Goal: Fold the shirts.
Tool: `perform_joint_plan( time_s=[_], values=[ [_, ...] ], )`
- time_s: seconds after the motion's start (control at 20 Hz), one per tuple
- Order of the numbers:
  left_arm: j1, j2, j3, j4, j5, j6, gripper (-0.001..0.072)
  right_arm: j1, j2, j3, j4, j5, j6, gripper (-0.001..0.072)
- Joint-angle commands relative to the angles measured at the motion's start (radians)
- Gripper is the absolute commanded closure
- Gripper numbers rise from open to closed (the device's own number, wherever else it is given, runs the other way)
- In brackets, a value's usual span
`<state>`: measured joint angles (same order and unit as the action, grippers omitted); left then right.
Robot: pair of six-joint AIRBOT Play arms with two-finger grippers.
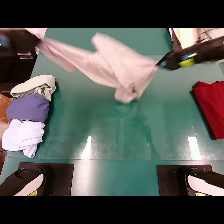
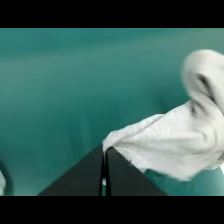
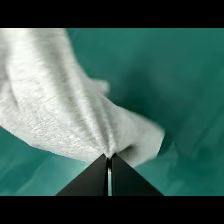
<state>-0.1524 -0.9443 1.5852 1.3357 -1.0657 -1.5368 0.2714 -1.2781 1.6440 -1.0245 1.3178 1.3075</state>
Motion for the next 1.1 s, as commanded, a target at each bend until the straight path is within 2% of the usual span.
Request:
perform_joint_plan(
  time_s=[0.0, 0.35, 0.55, 0.7, 0.85, 0.95, 1.05],
  values=[
    [0.0, 0.128, 0.183, 0.0, 0.015, 0.0, 0.0687, -0.077, 0.162, 0.138, -0.051, 0.072, 0.009, 0.0699],
    [0.0, 0.177, 0.423, -0.014, 0.013, -0.009, 0.0687, -0.186, 0.355, 0.266, -0.051, 0.092, 0.042, 0.07],
    [0.0, 0.177, 0.458, -0.006, 0.047, -0.008, 0.0688, -0.26, 0.347, 0.339, -0.049, 0.181, 0.107, 0.07],
    [0.0, 0.13, 0.39, 0.045, -0.004, -0.008, 0.0688, -0.223, 0.258, 0.346, -0.049, 0.241, 0.163, 0.07],
    [0.0, -0.008, 0.277, 0.127, -0.084, -0.008, 0.0688, -0.105, 0.121, 0.219, -0.051, 0.241, 0.188, 0.07],
    [0.0, -0.141, 0.195, 0.15, -0.109, -0.008, 0.0687, -0.024, 0.005, 0.108, -0.08, 0.209, 0.187, 0.07],
    [0.0, -0.29, 0.124, 0.15, -0.083, -0.008, 0.0687, 0.039, -0.118, 0.031, -0.173, 0.129, 0.183, 0.07]
  ],
)
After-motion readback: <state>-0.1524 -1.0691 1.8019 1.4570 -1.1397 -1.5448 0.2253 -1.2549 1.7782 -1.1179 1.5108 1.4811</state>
